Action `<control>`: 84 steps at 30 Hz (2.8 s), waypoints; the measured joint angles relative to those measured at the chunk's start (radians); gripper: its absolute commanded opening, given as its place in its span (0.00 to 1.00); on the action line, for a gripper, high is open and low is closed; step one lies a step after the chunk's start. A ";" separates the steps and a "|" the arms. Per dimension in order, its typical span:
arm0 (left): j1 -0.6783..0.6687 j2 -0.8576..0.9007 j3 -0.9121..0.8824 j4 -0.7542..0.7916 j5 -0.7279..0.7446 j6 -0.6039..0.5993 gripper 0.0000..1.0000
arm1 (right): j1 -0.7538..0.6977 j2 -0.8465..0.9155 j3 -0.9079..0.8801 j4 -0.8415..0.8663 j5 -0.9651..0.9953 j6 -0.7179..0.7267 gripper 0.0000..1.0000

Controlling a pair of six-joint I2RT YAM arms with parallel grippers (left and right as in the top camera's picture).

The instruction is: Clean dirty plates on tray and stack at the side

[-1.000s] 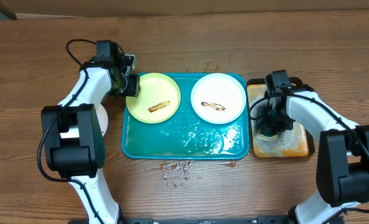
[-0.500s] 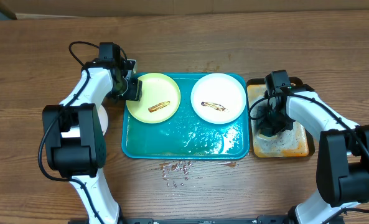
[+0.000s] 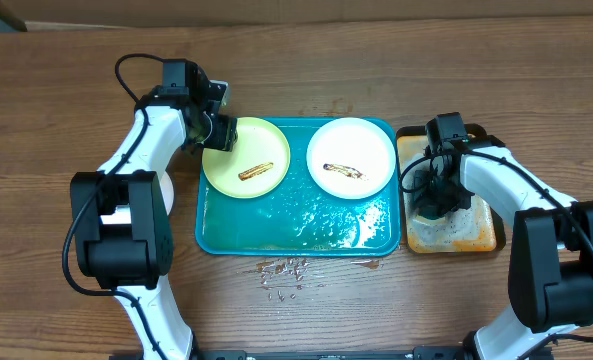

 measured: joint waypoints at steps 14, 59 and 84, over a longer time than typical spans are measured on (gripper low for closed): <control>0.000 0.000 0.000 -0.066 0.001 0.004 0.55 | 0.000 0.000 0.000 -0.002 0.000 0.000 0.24; -0.013 0.000 -0.061 -0.573 -0.001 -0.270 0.04 | 0.000 0.002 0.002 -0.034 -0.007 0.000 0.13; -0.091 -0.077 -0.141 -0.711 -0.014 -0.452 0.04 | -0.001 -0.025 -0.045 0.093 -0.098 0.037 0.04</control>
